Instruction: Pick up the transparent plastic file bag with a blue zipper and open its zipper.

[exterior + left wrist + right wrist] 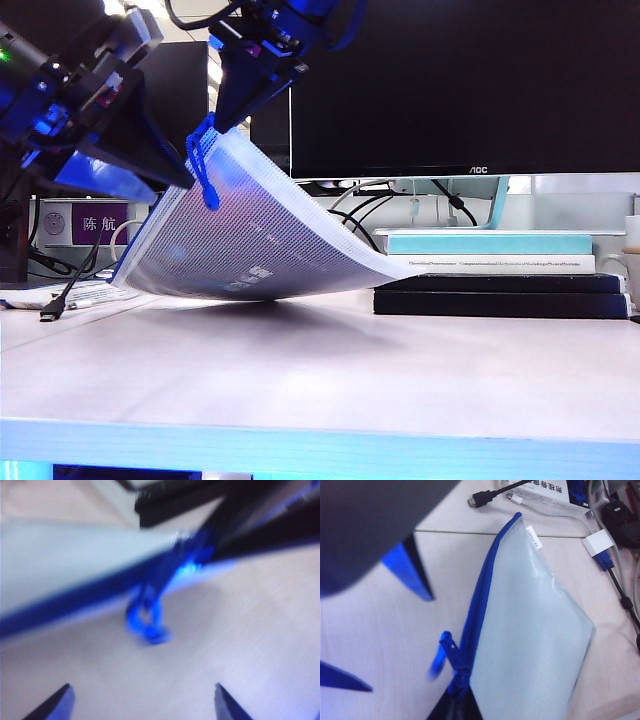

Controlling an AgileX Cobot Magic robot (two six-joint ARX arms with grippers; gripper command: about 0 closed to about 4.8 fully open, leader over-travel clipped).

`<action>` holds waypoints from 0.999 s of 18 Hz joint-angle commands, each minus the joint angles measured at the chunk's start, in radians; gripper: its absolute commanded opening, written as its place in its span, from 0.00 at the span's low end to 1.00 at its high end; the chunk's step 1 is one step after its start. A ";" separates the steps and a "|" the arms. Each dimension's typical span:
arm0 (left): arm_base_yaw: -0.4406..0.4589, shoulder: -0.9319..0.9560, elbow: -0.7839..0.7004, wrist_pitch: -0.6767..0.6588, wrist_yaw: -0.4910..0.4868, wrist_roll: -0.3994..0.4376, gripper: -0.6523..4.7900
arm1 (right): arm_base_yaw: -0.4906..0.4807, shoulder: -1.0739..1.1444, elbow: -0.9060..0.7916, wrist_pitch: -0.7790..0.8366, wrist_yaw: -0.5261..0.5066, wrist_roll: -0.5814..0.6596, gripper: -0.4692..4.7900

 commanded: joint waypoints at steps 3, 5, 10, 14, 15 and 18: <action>-0.002 0.010 0.003 0.138 0.090 0.024 0.77 | 0.002 -0.007 0.006 0.014 -0.033 0.007 0.08; -0.002 0.028 0.002 0.162 0.089 0.024 0.68 | 0.001 -0.007 0.006 0.014 -0.040 0.007 0.08; -0.002 0.096 0.003 0.212 0.087 -0.001 0.16 | 0.001 -0.007 0.006 0.014 -0.045 0.006 0.08; -0.002 0.114 0.003 0.246 0.070 -0.049 0.11 | -0.001 -0.007 0.006 0.013 -0.047 0.006 0.08; -0.002 0.114 0.003 0.251 0.047 -0.066 0.11 | -0.003 -0.007 0.006 0.011 -0.046 0.006 0.08; -0.002 0.113 0.003 0.252 0.021 -0.074 0.11 | -0.008 -0.007 0.006 -0.008 -0.047 0.006 0.08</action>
